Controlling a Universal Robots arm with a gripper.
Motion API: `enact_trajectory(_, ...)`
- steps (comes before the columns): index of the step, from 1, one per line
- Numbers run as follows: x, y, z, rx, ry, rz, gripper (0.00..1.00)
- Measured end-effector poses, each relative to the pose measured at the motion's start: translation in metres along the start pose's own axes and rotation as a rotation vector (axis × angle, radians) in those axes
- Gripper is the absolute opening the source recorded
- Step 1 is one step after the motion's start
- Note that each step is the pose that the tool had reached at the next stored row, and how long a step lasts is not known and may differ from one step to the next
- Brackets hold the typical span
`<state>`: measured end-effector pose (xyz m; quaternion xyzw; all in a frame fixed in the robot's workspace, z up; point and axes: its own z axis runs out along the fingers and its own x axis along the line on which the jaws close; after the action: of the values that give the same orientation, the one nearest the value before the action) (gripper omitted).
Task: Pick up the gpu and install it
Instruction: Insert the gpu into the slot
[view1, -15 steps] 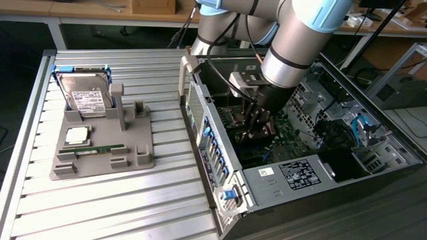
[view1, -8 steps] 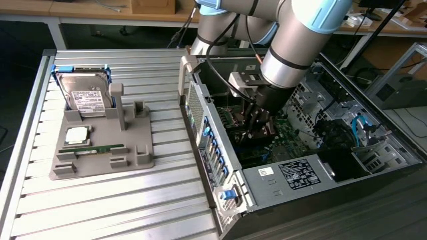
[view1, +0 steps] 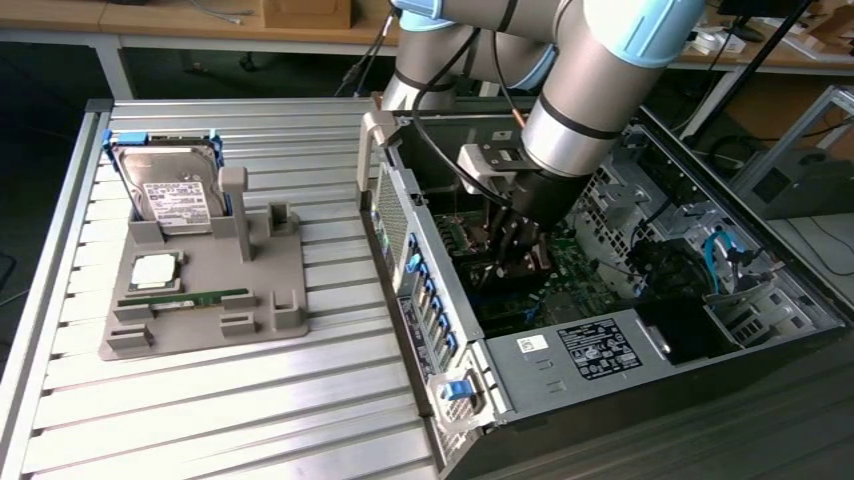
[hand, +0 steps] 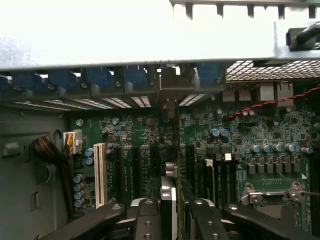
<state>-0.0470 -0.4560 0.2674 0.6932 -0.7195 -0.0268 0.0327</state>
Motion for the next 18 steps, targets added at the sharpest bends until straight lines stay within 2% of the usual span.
enact_trajectory(8, -0.0001, 0.0000, 0.0000, 0.0004, 0.0035, -0.043, 0.27)
enact_trajectory(18, -0.0001, -0.0001, 0.0008, 0.0004, 0.0038, -0.044, 0.27)
